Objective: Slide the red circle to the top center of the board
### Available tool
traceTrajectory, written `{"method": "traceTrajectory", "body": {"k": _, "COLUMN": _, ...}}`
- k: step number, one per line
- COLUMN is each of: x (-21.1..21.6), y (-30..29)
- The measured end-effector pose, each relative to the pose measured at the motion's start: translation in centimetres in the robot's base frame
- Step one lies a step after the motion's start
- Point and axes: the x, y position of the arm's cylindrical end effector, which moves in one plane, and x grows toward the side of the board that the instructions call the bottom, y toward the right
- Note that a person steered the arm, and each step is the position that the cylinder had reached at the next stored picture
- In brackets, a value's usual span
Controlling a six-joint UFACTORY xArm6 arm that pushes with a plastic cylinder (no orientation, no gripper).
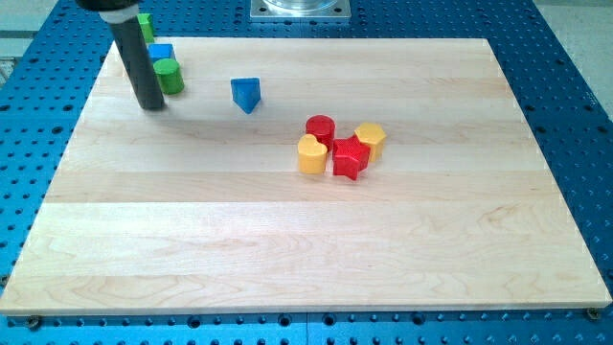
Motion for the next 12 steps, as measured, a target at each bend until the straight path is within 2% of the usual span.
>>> {"method": "traceTrajectory", "body": {"k": 1, "x": 6.6, "y": 8.2}}
{"method": "traceTrajectory", "body": {"k": 2, "x": 10.6, "y": 15.5}}
{"method": "traceTrajectory", "body": {"k": 3, "x": 9.2, "y": 22.3}}
{"method": "traceTrajectory", "body": {"k": 4, "x": 4.2, "y": 23.9}}
{"method": "traceTrajectory", "body": {"k": 5, "x": -0.9, "y": 23.9}}
{"method": "traceTrajectory", "body": {"k": 6, "x": -5.7, "y": 19.0}}
{"method": "traceTrajectory", "body": {"k": 7, "x": -1.2, "y": 22.3}}
{"method": "traceTrajectory", "body": {"k": 9, "x": -3.0, "y": 10.0}}
{"method": "traceTrajectory", "body": {"k": 10, "x": -4.2, "y": 10.8}}
{"method": "traceTrajectory", "body": {"k": 11, "x": -7.6, "y": 13.6}}
{"method": "traceTrajectory", "body": {"k": 12, "x": -8.2, "y": 9.9}}
